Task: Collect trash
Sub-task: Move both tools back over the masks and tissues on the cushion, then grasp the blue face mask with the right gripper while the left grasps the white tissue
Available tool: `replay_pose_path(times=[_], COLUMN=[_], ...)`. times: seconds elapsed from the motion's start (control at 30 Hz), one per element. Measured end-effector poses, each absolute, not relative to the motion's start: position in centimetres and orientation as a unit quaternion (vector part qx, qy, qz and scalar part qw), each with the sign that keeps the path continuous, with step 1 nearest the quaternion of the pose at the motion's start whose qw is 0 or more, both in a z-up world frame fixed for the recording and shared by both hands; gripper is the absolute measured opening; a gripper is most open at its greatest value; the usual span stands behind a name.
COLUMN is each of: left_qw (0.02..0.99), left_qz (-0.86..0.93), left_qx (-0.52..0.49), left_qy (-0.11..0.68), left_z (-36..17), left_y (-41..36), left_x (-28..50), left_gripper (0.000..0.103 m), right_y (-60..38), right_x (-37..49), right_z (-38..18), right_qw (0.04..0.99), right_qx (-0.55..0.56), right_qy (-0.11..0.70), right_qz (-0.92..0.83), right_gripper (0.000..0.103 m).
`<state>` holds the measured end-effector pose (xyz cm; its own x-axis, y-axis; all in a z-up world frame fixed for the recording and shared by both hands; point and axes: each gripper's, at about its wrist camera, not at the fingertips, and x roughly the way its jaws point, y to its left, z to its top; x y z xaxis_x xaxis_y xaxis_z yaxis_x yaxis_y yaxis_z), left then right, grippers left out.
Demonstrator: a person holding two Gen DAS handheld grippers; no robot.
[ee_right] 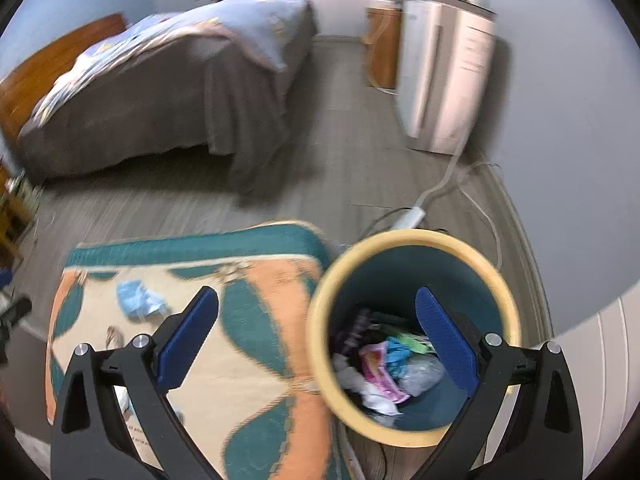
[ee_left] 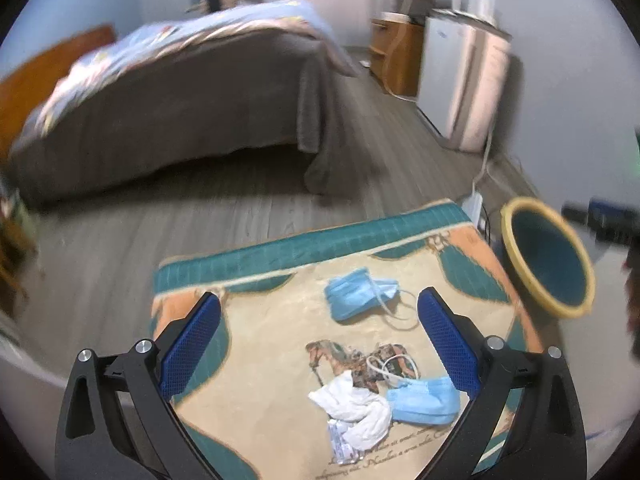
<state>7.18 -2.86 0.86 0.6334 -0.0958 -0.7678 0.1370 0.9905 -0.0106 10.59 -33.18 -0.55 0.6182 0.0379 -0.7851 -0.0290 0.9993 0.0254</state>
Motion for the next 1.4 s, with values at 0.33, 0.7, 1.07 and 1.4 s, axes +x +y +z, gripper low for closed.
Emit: replay_pose_path(times=[0.33, 0.7, 1.07, 1.4], left_qw=[0.902, 0.877, 0.848, 0.81], left_qz=[-0.054, -0.121, -0.15, -0.191], left_qx=[0.074, 0.092, 0.156, 0.17], left_qy=[0.421, 0.455, 0.485, 0.529], left_z=[-1.7, -4.4, -8.3, -12.3], left_y=[0.7, 0.9, -2.2, -4.9], left_x=[6.9, 6.1, 4.5, 3.9], left_gripper=[0.098, 0.098, 0.098, 0.075], right_y=[-21.3, -19.2, -18.3, -20.1], right_x=[10.4, 8.2, 6.9, 7.9], right_z=[-5.6, -11.3, -13.8, -10.4], right_qw=[0.855, 0.784, 0.726, 0.775], right_qx=[-0.079, -0.104, -0.052, -0.066], right_qy=[0.495, 0.584, 0.648, 0.6], right_qz=[0.135, 0.182, 0.225, 0.185], right_gripper=[0.097, 0.094, 0.026, 0.023])
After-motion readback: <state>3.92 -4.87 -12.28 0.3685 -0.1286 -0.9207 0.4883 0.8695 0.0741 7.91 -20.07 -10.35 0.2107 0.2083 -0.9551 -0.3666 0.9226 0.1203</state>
